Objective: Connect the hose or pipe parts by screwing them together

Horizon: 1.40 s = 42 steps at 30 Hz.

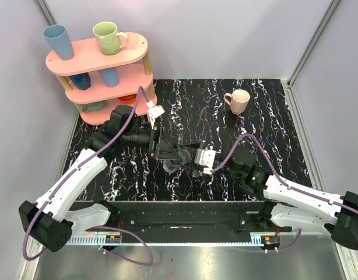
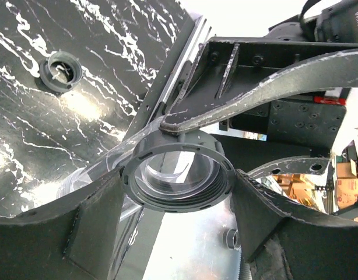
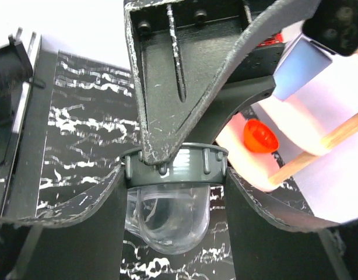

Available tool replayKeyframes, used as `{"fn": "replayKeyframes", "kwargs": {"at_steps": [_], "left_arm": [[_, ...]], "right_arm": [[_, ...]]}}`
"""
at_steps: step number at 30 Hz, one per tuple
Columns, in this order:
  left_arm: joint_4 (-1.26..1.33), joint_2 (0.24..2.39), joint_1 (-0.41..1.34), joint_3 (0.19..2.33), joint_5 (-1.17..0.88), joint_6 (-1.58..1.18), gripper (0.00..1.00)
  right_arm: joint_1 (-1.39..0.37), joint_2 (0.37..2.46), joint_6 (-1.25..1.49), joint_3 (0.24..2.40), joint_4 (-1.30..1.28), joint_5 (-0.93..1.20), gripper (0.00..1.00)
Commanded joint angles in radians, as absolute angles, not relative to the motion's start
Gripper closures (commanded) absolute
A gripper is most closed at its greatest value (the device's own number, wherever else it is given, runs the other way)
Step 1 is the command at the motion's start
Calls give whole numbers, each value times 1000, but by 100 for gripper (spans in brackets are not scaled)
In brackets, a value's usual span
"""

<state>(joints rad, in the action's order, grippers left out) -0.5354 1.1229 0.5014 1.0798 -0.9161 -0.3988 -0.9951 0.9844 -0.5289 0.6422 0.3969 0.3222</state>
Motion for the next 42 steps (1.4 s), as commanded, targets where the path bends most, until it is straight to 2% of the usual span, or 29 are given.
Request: {"fn": "replayKeyframes", "kwargs": {"at_steps": [1, 8, 10, 12, 13, 14, 17, 18, 20, 21, 23, 37, 42], "left_arm": [[-477, 1042, 405, 1077, -678, -500, 28], [-440, 991, 402, 1063, -689, -518, 23], [-382, 986, 403, 1049, -738, -534, 26], [-339, 989, 402, 1016, -776, -567, 41], [-318, 1003, 402, 1005, -785, -571, 44], [-316, 1012, 402, 994, -801, -569, 55], [-308, 1034, 402, 979, -836, -558, 70], [-304, 1035, 402, 976, -848, -557, 76], [-311, 1037, 402, 979, -867, -546, 81], [-319, 1040, 402, 985, -868, -531, 86], [-344, 1049, 403, 995, -877, -520, 88], [-337, 1066, 449, 989, -896, -518, 88], [-337, 1058, 451, 986, -903, -517, 88]], "right_arm": [[-979, 891, -483, 597, 451, 322, 77], [-976, 850, -453, 532, 511, 272, 80], [-973, 850, -449, 526, 509, 281, 80], [-976, 868, -449, 535, 493, 288, 78], [-974, 876, -448, 541, 477, 288, 76], [-974, 893, -448, 543, 477, 290, 68], [-974, 897, -448, 541, 495, 282, 49], [-974, 893, -449, 538, 500, 275, 32], [-974, 887, -466, 543, 496, 273, 16], [-974, 887, -475, 558, 483, 275, 8], [-974, 903, -502, 577, 457, 273, 1], [-974, 1084, -540, 745, 391, 347, 0], [-973, 1092, -537, 752, 390, 357, 5]]}}
